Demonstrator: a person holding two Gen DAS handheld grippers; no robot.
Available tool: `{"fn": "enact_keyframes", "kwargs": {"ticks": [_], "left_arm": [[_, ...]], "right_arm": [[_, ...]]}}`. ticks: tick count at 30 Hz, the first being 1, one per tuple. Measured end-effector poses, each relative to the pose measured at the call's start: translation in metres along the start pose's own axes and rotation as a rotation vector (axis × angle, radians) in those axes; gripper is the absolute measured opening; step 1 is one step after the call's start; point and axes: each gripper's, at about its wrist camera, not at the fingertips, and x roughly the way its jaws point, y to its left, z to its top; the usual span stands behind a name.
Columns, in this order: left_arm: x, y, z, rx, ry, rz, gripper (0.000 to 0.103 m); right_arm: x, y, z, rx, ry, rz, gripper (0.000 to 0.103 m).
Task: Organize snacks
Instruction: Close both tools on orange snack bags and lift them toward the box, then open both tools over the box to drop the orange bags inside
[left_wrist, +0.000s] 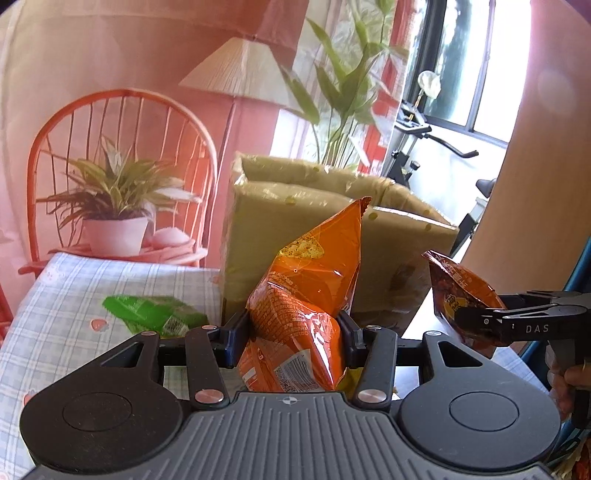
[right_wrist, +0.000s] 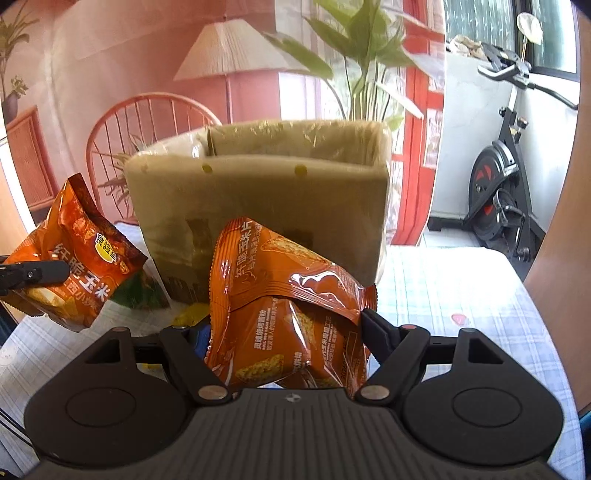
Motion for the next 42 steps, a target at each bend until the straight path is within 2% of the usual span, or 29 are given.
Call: {"fn": "enact_keyframes", "kwargs": {"ticks": [18,30,37,42], "left_arm": [[-0.012,-0.014,0.031,0.019,-0.091,-0.061,0.052],[-0.021,-0.022,0.076,0.023,-0.188,-0.072,0.052],[0.003,-0.029,0.111,0.02,-0.196,-0.089,0.052],[0.049,-0.025,0.14,-0.025,-0.145,-0.083,0.052]], "right_arm": [[-0.032,0.009,0.045,-0.045,-0.128,0.036,0.078],[-0.041,0.003,0.092,-0.053,-0.223,0.088,0.078],[-0.016,-0.003,0.124,-0.052,-0.238,0.103,0.078],[0.023,-0.005,0.141,-0.059,-0.223,0.112,0.078]]}}
